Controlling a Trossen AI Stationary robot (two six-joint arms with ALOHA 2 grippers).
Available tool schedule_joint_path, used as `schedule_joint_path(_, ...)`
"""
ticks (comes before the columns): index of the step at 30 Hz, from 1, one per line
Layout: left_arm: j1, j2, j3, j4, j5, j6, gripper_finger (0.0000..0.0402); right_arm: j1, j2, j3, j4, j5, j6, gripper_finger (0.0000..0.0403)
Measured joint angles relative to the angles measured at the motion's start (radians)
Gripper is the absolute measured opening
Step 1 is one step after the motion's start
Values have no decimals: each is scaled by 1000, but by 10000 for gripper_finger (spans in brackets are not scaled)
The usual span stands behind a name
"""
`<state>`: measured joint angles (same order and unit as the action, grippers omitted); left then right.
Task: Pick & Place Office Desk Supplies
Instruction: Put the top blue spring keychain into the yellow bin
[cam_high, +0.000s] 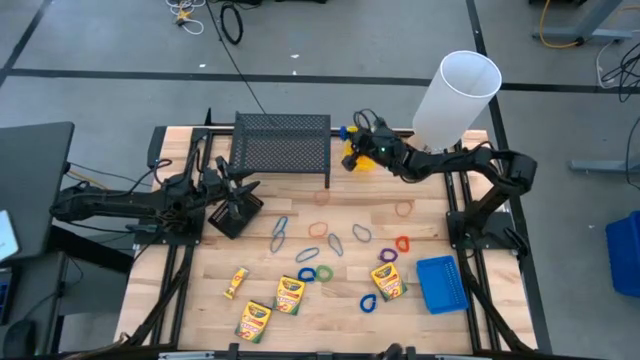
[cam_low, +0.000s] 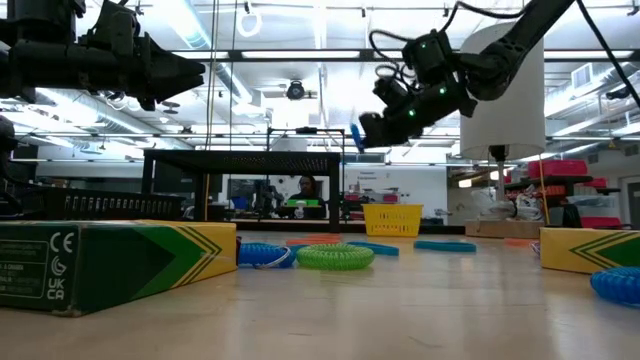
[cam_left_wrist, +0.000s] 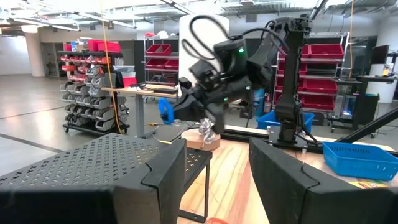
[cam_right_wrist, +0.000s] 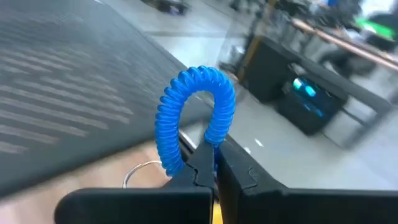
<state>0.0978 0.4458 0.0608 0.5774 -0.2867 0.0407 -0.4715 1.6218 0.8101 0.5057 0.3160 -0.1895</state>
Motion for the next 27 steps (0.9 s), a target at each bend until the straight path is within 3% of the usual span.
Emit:
schedule_joint_path(7, 0, 0, 0, 0, 0, 0, 181, -90, 0, 0, -122, -2, 66, 1)
schedule_joint_path(13, 0, 0, 0, 0, 0, 0, 181, -150, 0, 0, -198, -122, 107, 1)
schedule_joint_path(20, 0, 0, 0, 0, 0, 0, 181, -176, 4, 0, -268, -182, 122, 1)
schedule_joint_path(27, 0, 0, 0, 1, 0, 0, 181, -185, 89, 0, -306, -212, 133, 1)
